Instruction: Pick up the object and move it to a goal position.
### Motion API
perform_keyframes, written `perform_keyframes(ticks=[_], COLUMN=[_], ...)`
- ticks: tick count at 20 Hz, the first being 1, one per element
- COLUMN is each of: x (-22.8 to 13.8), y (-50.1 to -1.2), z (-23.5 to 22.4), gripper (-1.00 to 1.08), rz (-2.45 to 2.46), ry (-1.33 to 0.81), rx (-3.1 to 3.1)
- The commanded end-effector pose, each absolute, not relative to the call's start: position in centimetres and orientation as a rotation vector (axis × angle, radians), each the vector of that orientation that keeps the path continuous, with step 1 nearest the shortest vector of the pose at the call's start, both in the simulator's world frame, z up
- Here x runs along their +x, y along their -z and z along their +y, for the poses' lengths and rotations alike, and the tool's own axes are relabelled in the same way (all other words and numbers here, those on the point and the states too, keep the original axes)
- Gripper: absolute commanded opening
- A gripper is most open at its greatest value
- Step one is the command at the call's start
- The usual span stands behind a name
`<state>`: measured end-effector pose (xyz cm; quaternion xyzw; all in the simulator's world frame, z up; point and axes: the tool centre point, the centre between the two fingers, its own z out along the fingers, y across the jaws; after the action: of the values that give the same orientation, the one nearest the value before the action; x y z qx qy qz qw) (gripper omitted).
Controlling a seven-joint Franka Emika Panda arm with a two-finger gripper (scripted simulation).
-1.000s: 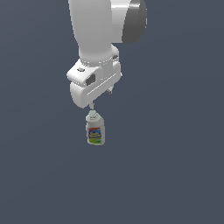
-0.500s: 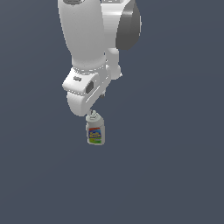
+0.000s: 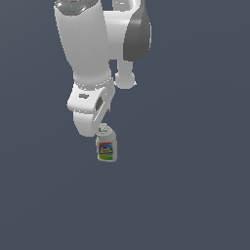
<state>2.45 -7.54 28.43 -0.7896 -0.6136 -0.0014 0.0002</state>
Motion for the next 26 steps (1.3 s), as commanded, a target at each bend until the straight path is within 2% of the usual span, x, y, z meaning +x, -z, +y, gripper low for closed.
perform_keyframes(ticks=[1,14,26], x=[2.6,2.9,2.8], y=[-28.3,-27.7,-23.2], z=[-7.8,-8.2,-8.2], gripper=[1.00,1.00,1.00], rz=[-1.969,-2.021,-2.025], ry=[0.003,0.000,0.000], rx=[-2.448,-2.405,-2.401])
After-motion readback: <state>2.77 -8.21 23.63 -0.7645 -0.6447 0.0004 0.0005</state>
